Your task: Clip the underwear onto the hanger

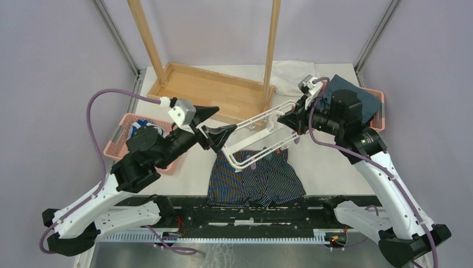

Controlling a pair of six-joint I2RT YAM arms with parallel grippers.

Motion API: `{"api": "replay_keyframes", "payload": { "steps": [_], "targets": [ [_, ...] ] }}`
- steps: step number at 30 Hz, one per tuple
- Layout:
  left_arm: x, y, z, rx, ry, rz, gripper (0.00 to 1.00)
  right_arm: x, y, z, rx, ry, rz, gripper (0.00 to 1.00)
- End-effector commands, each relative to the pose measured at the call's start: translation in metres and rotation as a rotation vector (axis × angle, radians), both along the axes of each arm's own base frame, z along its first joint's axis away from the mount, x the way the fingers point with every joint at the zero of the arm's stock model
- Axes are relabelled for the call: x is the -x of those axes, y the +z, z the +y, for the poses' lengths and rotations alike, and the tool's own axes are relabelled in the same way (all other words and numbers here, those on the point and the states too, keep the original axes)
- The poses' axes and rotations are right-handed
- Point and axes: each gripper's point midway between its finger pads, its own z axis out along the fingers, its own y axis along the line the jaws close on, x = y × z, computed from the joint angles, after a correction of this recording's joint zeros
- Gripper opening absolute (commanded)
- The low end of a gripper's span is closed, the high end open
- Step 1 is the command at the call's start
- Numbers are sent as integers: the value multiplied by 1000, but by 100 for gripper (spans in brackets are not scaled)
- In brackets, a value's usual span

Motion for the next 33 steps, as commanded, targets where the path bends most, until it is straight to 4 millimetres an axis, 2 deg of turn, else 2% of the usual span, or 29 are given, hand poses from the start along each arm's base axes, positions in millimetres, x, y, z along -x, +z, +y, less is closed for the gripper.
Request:
{"api": "replay_keyframes", "payload": {
  "steps": [1, 8, 16, 24, 27, 33],
  "targets": [
    [-13, -11, 37, -40, 175, -3, 84, -28, 45, -18, -31, -186, -84, 0],
    [3, -49, 55, -55, 151, 15, 87, -37, 50, -25, -18, -248, -82, 0],
    [26, -82, 68, 32, 84, 15, 87, -25, 72, -28, -24, -228, -128, 0],
    [56, -110, 58, 123, -83, -136, 88, -11, 92, -32, -21, -210, -155, 0],
    [69, -106, 54, 143, -153, -238, 89, -2, 96, -27, -23, -148, -168, 0],
    [71, -109, 40, 60, -204, -283, 88, 19, 100, -16, -31, -23, -192, 0]
  ]
}}
